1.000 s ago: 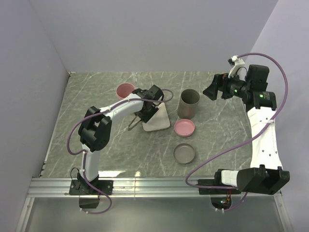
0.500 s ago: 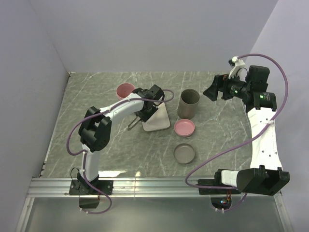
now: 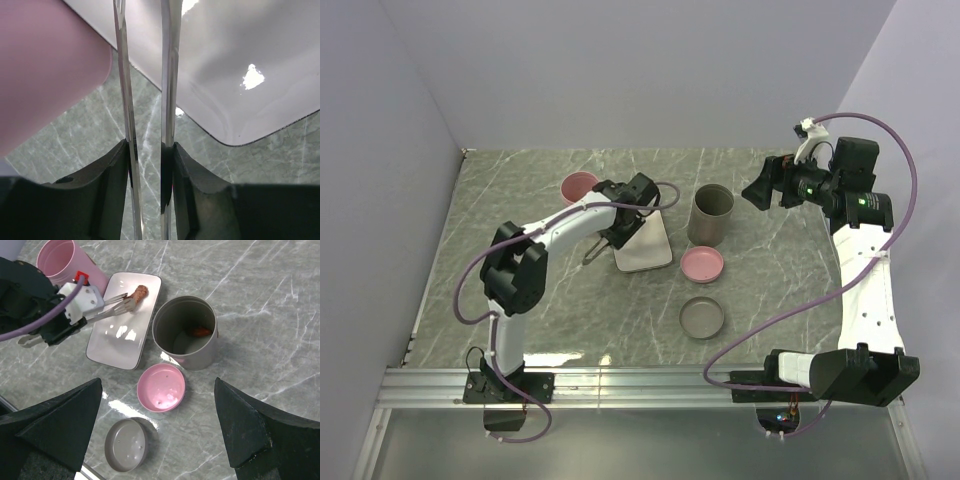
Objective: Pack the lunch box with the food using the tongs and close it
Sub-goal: Pick up the fake food from the plate, then place the fake food in the packing box.
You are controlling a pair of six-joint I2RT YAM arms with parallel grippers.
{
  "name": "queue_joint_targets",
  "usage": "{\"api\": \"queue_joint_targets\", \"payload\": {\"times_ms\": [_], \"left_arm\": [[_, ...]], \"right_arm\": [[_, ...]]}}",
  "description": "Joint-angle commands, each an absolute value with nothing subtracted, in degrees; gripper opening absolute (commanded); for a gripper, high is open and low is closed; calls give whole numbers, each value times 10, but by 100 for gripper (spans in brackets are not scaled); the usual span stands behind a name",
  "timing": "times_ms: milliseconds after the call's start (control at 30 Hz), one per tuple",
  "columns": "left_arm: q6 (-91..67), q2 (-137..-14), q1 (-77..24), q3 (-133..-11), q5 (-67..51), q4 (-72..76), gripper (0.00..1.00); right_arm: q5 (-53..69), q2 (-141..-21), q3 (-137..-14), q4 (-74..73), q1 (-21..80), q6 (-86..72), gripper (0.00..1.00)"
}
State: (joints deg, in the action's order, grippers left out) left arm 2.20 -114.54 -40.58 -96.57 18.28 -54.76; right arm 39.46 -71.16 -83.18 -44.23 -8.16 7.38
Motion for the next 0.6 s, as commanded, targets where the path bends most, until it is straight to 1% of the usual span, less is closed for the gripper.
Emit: {"api": "queue_joint_targets", "payload": {"times_ms": [0, 567], "left_arm": [[26, -1085, -408, -977, 211, -542, 36], [36, -1019, -408, -977, 210, -546, 34]], "right_arm": [[402, -695, -831, -425, -84, 78, 100], [410, -698, -836, -425, -85, 67, 100]]}}
